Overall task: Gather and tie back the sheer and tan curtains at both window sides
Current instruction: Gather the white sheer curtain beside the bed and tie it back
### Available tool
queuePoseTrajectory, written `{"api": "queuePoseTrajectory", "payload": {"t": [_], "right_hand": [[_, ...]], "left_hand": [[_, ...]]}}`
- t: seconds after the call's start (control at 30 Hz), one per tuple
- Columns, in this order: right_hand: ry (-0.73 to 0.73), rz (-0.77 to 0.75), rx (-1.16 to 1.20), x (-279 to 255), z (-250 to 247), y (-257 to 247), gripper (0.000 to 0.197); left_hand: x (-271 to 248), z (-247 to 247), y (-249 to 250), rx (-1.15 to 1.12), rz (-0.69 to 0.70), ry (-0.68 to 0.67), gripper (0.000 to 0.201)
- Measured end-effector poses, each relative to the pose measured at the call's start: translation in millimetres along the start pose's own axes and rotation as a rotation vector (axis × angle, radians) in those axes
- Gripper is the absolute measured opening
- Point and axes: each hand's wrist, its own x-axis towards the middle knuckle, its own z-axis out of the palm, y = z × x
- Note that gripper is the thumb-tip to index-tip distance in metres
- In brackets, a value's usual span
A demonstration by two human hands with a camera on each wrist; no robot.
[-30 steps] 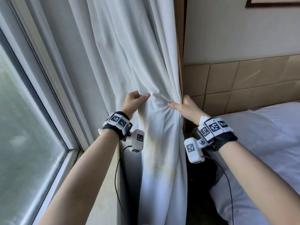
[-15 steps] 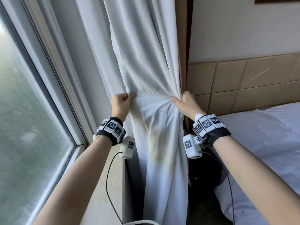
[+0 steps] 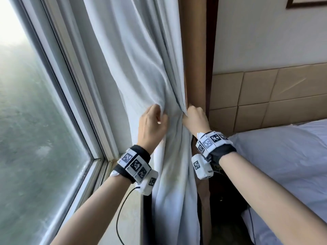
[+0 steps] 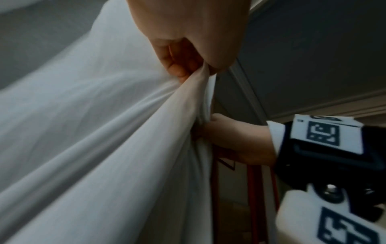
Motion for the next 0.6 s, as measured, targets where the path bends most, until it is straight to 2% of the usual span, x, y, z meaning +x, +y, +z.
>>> {"api": "queuePoseTrajectory", "payload": {"t": [0.07, 0.17, 0.3, 0.47, 0.53, 0.6], "right_hand": [[-0.016, -0.004, -0.012, -3, -1, -2, 0.016], [-0.041, -0.004, 0.005, -7, -2, -2, 0.02], [-0.111, 0.068, 0.142, -10, -7, 0, 0.026], [-0.259, 0.216, 0.424, -13, -22, 3, 0.032], [-0.323, 0.214, 0.459, -13, -23, 4, 0.053], [-0.272, 0.192, 0.338, -10, -19, 3, 0.074]], "left_hand": [[4, 11, 10, -0.071, -0.005, -0.1, 0.019], [13, 32, 11, -0.159, -0.096, -0.229, 0.014], [20, 49, 4, -0.159, -0.197, -0.264, 0.005], [14, 42, -1, -0.36, -0.222, -0.433, 0.015], [9, 36, -5, -0.475, -0.307, -0.531, 0.016], [5, 31, -12, -0.578, -0.37, -0.646, 0.021]]}}
